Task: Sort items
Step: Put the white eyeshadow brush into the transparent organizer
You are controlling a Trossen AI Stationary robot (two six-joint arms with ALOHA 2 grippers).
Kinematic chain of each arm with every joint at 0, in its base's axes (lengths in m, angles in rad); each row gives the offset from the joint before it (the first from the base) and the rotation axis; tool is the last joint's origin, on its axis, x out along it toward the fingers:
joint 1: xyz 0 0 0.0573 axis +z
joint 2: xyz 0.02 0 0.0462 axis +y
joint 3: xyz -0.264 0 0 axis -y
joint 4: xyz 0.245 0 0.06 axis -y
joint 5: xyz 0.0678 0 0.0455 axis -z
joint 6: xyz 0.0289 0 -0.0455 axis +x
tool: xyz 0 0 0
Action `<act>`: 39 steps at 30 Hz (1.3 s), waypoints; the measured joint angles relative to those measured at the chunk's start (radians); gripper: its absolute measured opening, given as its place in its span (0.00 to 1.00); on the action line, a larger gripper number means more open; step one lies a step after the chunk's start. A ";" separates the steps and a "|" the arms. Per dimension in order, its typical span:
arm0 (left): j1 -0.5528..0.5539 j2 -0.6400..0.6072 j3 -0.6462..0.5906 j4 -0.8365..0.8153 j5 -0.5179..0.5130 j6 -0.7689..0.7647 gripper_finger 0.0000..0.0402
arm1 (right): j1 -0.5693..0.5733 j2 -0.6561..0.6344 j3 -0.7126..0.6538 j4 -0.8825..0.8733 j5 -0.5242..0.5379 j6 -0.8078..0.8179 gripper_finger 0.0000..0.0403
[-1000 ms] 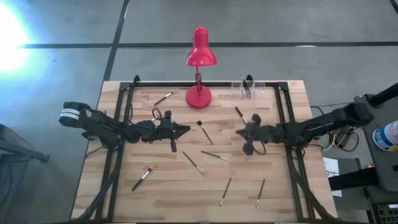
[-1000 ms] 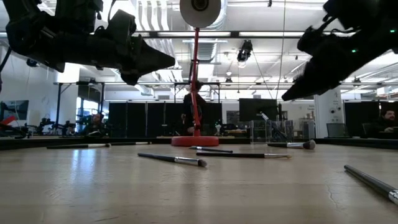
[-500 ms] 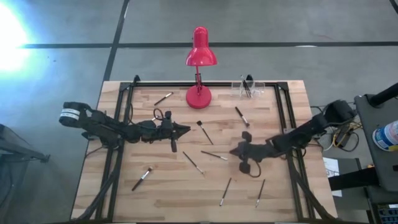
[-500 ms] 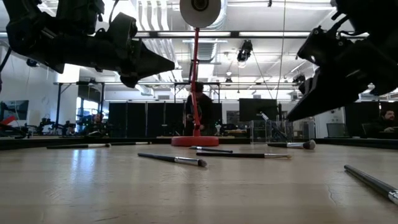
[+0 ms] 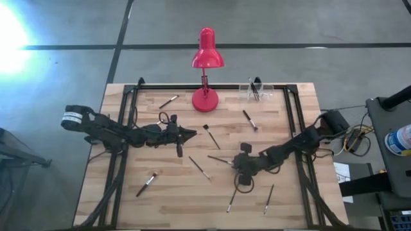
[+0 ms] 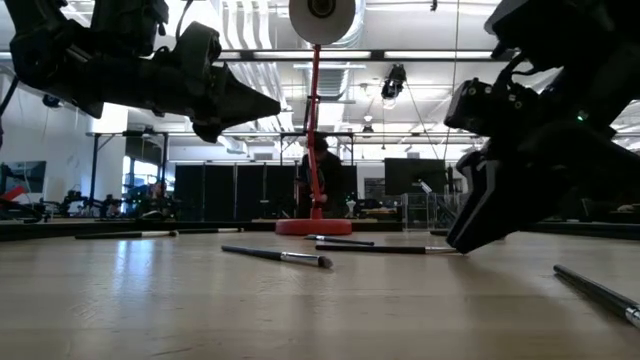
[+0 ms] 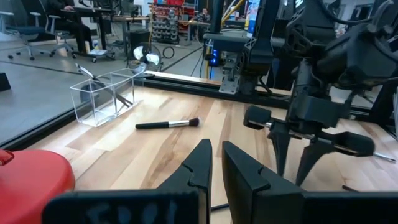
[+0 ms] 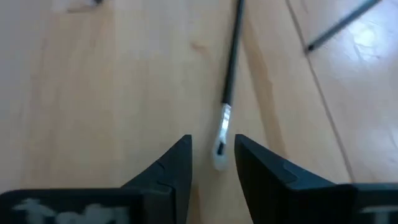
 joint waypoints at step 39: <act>-0.167 0.319 0.527 -0.734 0.060 -0.141 0.26 | -0.038 -0.014 0.325 -0.333 0.116 -0.288 0.02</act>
